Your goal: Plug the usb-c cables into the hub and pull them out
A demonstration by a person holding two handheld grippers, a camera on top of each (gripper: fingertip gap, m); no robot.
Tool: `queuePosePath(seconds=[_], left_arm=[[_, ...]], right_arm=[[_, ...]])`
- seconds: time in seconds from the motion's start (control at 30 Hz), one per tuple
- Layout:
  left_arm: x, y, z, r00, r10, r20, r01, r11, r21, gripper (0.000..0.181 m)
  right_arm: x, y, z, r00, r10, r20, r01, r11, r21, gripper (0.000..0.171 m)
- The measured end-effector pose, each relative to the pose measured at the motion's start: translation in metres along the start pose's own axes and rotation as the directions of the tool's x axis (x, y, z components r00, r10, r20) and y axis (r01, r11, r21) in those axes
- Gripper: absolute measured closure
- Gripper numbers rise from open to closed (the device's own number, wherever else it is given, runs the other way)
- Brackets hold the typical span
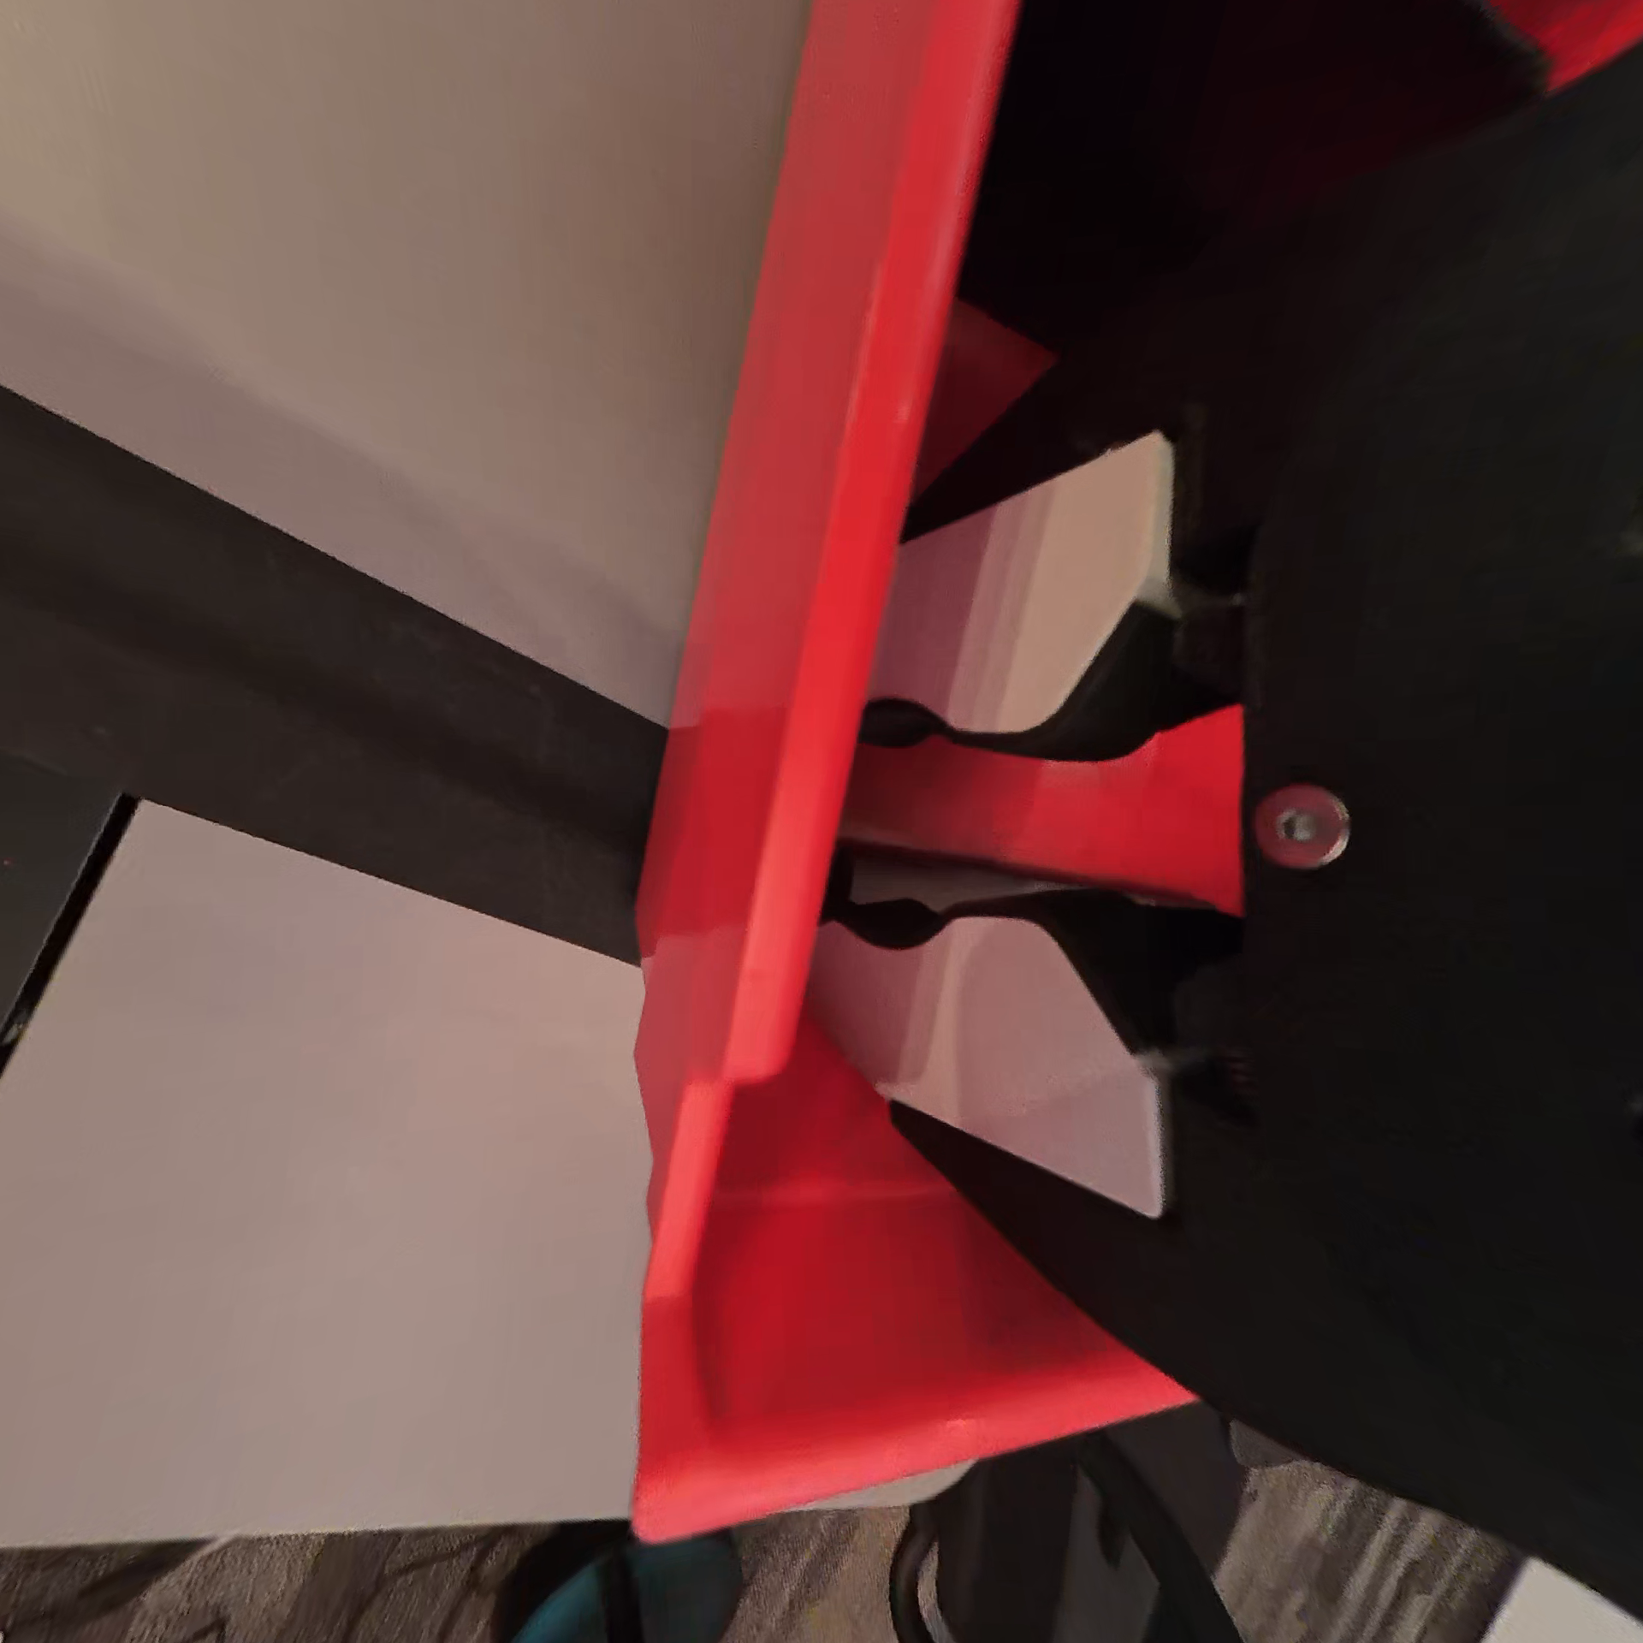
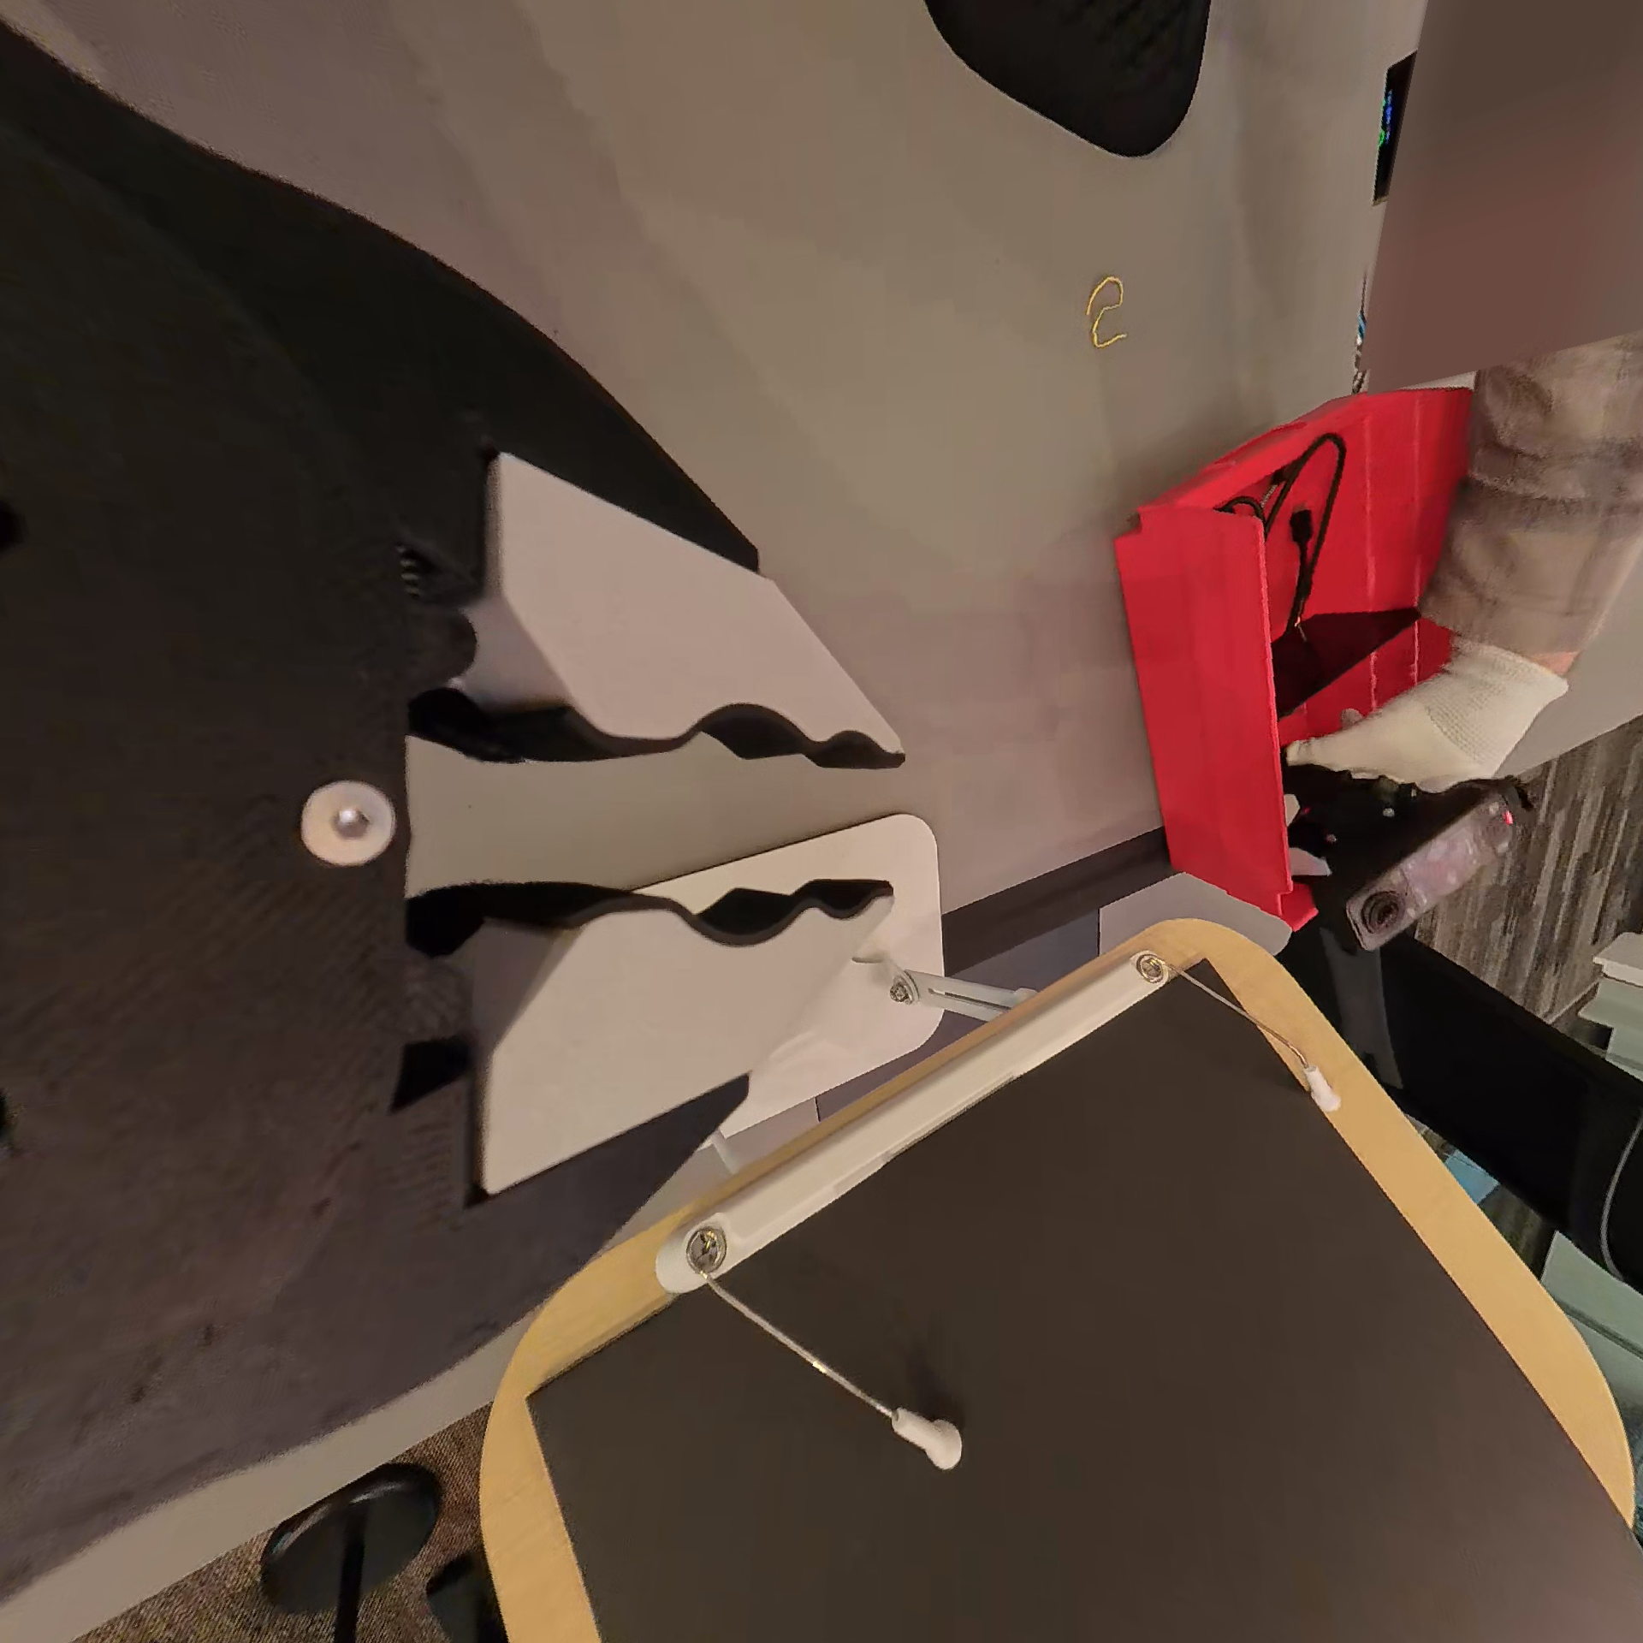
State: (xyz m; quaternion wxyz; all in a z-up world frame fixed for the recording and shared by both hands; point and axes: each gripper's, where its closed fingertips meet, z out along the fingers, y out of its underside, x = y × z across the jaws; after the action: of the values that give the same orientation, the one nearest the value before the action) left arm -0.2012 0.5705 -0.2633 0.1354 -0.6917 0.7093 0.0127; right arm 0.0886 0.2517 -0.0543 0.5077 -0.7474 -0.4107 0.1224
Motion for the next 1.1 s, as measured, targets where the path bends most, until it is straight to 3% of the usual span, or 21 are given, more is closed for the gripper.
queuePosePath(seconds=[0.2,0.4,0.57,0.87,1.0,1.1], left_arm=[[0.007,-0.004,0.003,0.991,-0.005,-0.130,0.010,0.999,0.036,0.166],[0.009,-0.005,0.003,0.989,-0.001,-0.150,0.022,0.990,0.138,0.171],[0.015,0.012,-0.005,0.993,0.069,-0.096,-0.064,0.996,0.059,0.177],[-0.001,0.012,-0.067,0.995,0.010,0.098,-0.031,0.977,0.210,0.177],[0.000,0.024,-0.090,0.990,-0.012,0.141,-0.016,0.981,0.191,0.177],[-0.010,0.035,-0.081,0.982,-0.056,0.182,0.034,0.992,0.123,0.177]], right_arm=[[-0.006,-0.001,0.001,0.999,-0.004,0.037,0.004,1.000,0.014,0.149],[-0.004,0.000,-0.001,0.999,-0.001,0.035,0.000,1.000,0.018,0.148],[-0.004,0.003,0.001,0.999,0.005,0.038,-0.006,1.000,0.011,0.148],[-0.007,-0.003,-0.002,0.999,-0.011,0.039,0.011,1.000,0.024,0.148],[-0.008,-0.009,-0.009,0.999,-0.023,0.031,0.022,0.999,0.041,0.148],[-0.009,-0.014,-0.012,0.999,-0.027,0.031,0.025,0.998,0.062,0.148]])
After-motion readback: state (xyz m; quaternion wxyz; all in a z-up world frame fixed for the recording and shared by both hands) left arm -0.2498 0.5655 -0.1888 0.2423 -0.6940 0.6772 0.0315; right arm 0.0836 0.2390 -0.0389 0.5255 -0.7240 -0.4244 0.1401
